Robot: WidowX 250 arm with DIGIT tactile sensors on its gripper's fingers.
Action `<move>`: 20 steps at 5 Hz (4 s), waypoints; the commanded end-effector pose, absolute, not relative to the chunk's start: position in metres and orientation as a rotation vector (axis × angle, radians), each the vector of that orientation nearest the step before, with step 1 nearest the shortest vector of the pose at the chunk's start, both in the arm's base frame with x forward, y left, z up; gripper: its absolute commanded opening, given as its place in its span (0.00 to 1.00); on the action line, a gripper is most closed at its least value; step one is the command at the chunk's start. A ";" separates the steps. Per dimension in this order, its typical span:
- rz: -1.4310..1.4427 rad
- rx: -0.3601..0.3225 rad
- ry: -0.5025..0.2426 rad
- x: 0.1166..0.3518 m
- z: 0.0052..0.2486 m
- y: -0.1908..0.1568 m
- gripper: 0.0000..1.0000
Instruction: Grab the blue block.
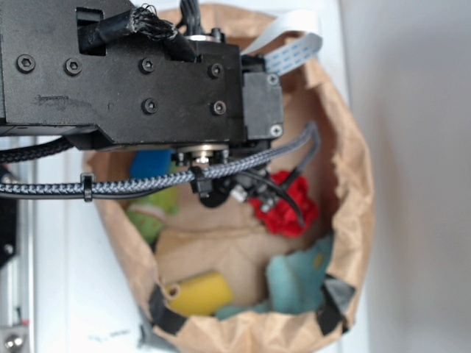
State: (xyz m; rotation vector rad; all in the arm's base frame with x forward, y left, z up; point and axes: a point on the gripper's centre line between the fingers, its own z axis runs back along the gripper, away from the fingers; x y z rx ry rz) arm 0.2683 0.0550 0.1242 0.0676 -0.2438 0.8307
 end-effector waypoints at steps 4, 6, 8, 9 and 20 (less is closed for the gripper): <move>1.203 -0.039 -0.228 0.281 0.105 0.064 1.00; 1.246 -0.033 -0.239 0.263 0.098 0.064 1.00; 1.280 -0.001 -0.232 0.237 0.095 0.095 1.00; 1.265 -0.001 -0.219 0.231 0.093 0.095 1.00; 1.132 -0.072 -0.275 0.215 0.060 0.075 0.00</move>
